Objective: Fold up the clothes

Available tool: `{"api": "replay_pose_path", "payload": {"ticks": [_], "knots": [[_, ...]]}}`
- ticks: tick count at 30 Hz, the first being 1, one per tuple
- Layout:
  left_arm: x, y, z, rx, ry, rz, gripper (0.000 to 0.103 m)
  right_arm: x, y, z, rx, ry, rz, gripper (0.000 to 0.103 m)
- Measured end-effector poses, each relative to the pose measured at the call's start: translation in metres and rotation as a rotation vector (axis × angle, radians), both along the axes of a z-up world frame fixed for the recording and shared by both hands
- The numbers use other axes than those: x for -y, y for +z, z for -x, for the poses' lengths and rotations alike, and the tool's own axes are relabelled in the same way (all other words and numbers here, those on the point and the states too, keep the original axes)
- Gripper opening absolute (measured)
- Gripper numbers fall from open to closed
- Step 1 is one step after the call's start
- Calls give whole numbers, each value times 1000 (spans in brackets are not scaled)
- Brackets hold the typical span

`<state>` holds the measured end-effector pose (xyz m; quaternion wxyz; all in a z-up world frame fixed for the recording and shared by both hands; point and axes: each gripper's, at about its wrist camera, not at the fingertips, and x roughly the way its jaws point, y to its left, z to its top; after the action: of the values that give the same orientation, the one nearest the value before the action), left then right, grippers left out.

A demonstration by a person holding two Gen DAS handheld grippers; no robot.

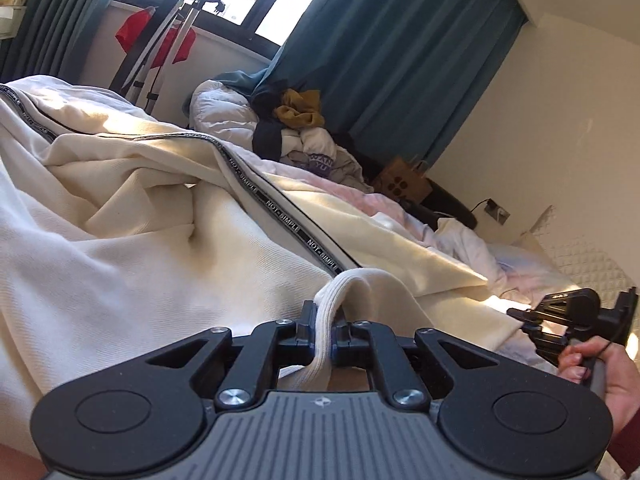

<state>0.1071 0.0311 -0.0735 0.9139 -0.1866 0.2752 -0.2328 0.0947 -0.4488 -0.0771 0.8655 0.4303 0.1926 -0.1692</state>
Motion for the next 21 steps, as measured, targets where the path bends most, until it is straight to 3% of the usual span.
{"api": "replay_pose_path", "payload": {"ticks": [3, 7, 10, 12, 16, 21], "knots": [[2, 6, 6, -5, 3, -42, 14, 1, -7, 15, 27, -4, -68, 9], [-4, 15, 19, -57, 38, -59, 37, 6, -12, 20, 25, -7, -103, 9], [-12, 22, 30, -118, 104, -84, 61, 11, -17, 21, 22, -3, -130, 9], [-21, 22, 34, -184, 151, -75, 62, 15, -21, 21, 21, -6, -160, 9], [-48, 14, 30, -294, 229, 65, 71, 18, -25, 22, 24, -11, -191, 9], [-83, 3, 26, -430, 326, 245, 72, 15, -20, 22, 44, -18, -158, 9]]}}
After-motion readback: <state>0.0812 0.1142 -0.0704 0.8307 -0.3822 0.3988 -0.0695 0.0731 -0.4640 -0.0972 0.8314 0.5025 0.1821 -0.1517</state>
